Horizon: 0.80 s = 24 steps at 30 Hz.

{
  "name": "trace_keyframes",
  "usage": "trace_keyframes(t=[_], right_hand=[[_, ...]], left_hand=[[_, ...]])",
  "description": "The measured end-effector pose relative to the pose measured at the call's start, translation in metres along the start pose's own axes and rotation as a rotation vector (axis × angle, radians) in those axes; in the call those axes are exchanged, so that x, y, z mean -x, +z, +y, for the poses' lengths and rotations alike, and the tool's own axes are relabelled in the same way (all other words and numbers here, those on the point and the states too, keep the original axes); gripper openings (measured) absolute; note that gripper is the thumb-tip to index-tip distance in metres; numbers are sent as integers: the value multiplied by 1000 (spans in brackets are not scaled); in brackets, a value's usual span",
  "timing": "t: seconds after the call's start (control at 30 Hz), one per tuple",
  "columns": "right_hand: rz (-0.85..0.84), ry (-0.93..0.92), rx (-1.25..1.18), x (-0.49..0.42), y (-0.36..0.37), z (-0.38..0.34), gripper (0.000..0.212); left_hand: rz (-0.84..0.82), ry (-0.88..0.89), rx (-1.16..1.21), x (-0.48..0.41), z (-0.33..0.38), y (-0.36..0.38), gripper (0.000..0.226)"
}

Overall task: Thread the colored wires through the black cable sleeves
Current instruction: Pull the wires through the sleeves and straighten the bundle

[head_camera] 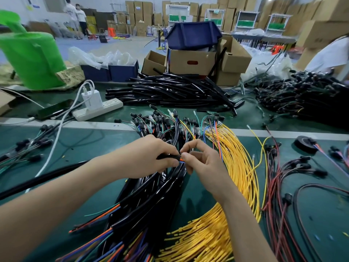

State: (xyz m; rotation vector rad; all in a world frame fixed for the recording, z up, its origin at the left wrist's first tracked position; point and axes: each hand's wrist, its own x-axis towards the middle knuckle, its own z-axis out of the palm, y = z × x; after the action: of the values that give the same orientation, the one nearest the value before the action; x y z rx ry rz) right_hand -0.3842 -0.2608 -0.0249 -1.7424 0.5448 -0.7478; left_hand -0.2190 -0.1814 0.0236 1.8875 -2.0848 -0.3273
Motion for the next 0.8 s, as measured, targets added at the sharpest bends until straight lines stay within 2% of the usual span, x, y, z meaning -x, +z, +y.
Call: trace_keyframes(t=[0.2, 0.37, 0.53, 0.7, 0.8], right_hand=[[22, 29, 9, -3, 12, 1, 20], [92, 2, 124, -4, 18, 6, 17], [188, 1, 291, -4, 19, 11, 37], [269, -84, 499, -7, 14, 14, 15], [274, -197, 580, -4, 24, 6, 23]], left_hand=[[-42, 18, -4, -3, 6, 6, 17], [44, -6, -24, -5, 12, 18, 17], [80, -18, -2, -1, 9, 13, 17], [16, -57, 2, 9, 2, 1, 21], [-39, -13, -6, 8, 9, 5, 19]])
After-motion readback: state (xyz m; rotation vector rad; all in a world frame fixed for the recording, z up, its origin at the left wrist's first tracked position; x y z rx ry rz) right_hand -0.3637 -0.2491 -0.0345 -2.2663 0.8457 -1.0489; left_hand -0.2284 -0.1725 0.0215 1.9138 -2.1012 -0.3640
